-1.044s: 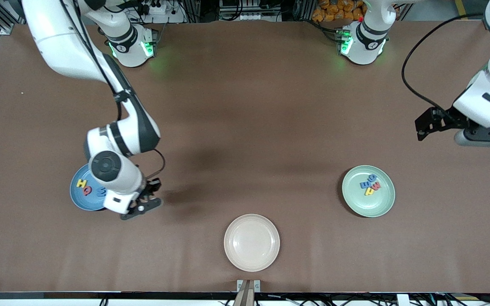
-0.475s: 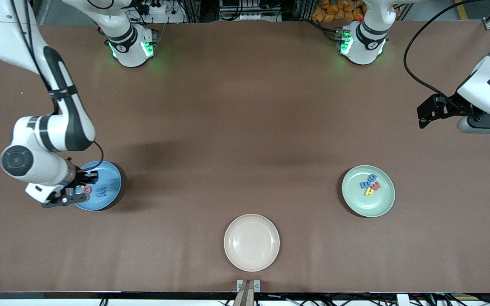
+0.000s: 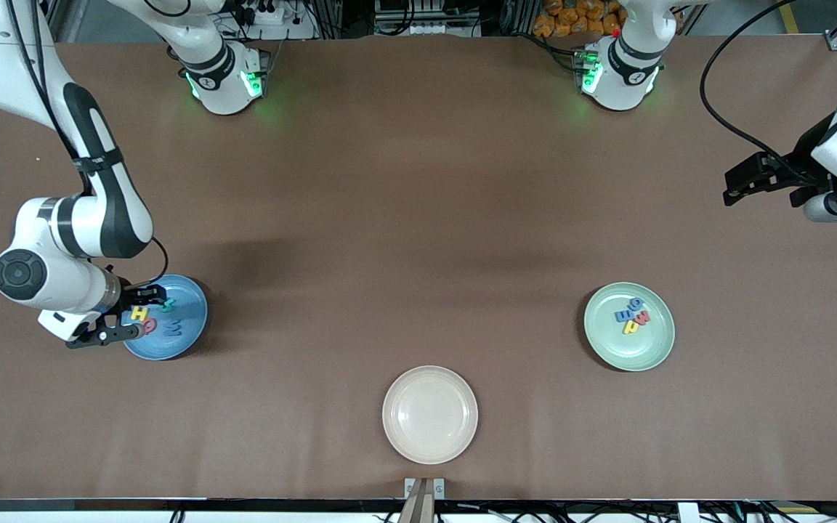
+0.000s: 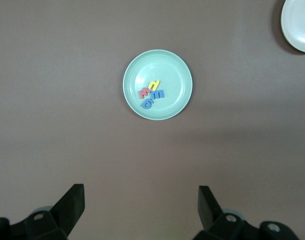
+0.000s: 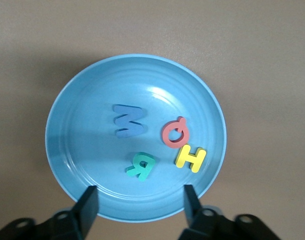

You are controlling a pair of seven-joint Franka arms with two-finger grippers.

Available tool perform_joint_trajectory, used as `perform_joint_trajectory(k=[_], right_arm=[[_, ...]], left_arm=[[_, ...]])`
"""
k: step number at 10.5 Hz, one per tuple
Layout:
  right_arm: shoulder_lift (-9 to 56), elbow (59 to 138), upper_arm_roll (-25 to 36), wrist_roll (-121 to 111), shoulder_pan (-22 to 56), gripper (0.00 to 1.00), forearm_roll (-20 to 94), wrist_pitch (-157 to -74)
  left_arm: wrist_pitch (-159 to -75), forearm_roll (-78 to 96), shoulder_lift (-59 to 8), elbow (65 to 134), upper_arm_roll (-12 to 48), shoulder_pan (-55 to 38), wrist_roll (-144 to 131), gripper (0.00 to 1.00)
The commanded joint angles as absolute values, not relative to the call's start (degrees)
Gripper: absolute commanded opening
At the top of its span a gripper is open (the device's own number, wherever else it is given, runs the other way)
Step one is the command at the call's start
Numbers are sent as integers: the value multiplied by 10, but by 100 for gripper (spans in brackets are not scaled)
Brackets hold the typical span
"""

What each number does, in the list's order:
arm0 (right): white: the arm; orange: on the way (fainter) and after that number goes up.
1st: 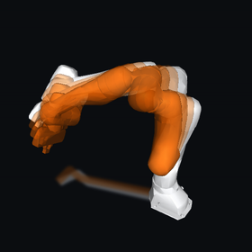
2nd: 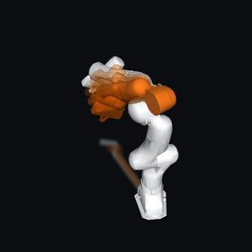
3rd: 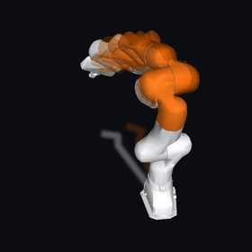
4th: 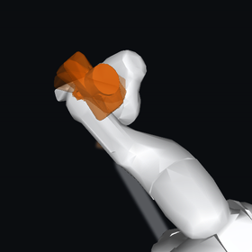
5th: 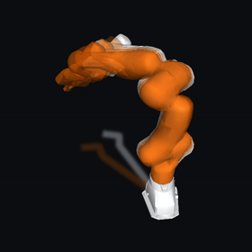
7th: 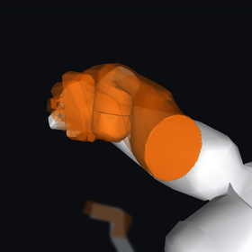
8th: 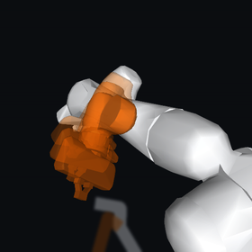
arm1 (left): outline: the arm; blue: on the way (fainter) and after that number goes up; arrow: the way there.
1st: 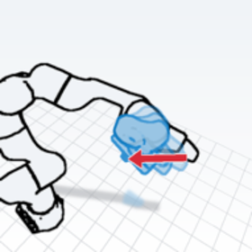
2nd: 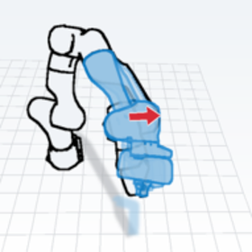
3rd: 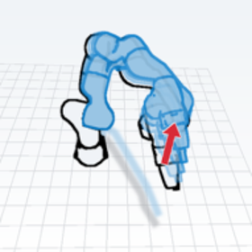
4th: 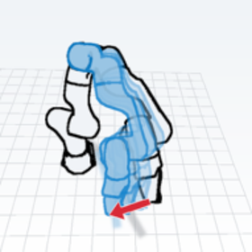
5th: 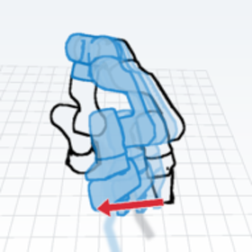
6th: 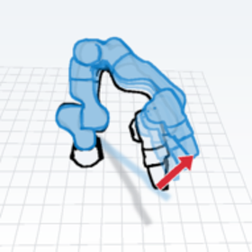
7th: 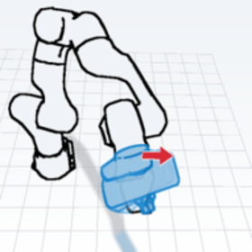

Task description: Sort uppercase to blue plate, lowercase to green plate

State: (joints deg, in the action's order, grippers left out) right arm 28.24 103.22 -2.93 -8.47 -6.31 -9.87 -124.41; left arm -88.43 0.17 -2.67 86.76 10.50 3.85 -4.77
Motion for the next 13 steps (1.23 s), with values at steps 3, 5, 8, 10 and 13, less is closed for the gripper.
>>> perform_joint_trajectory(k=[3, 5, 8, 10, 13], right_arm=[[188, 1048, -22, -86, -55, 100, -89, -1209], [136, 1047, -22, -85, -54, 100, -50, -1166], [59, 1047, -21, -85, -57, 100, -29, -1143], [10, 1033, 5, -89, -48, 100, -9, -1080], [-6, 910, 16, -88, -33, 100, -9, -971]], left_arm=[[-862, -9, 25, 871, 112, 44, -48, 100], [-839, -18, 27, 847, 109, 45, -48, 100], [-840, -15, 25, 846, 106, 54, -47, 100], [-840, -25, 22, 835, 102, 41, -48, 100], [-837, -24, 10, 822, 98, 36, -48, 100]])
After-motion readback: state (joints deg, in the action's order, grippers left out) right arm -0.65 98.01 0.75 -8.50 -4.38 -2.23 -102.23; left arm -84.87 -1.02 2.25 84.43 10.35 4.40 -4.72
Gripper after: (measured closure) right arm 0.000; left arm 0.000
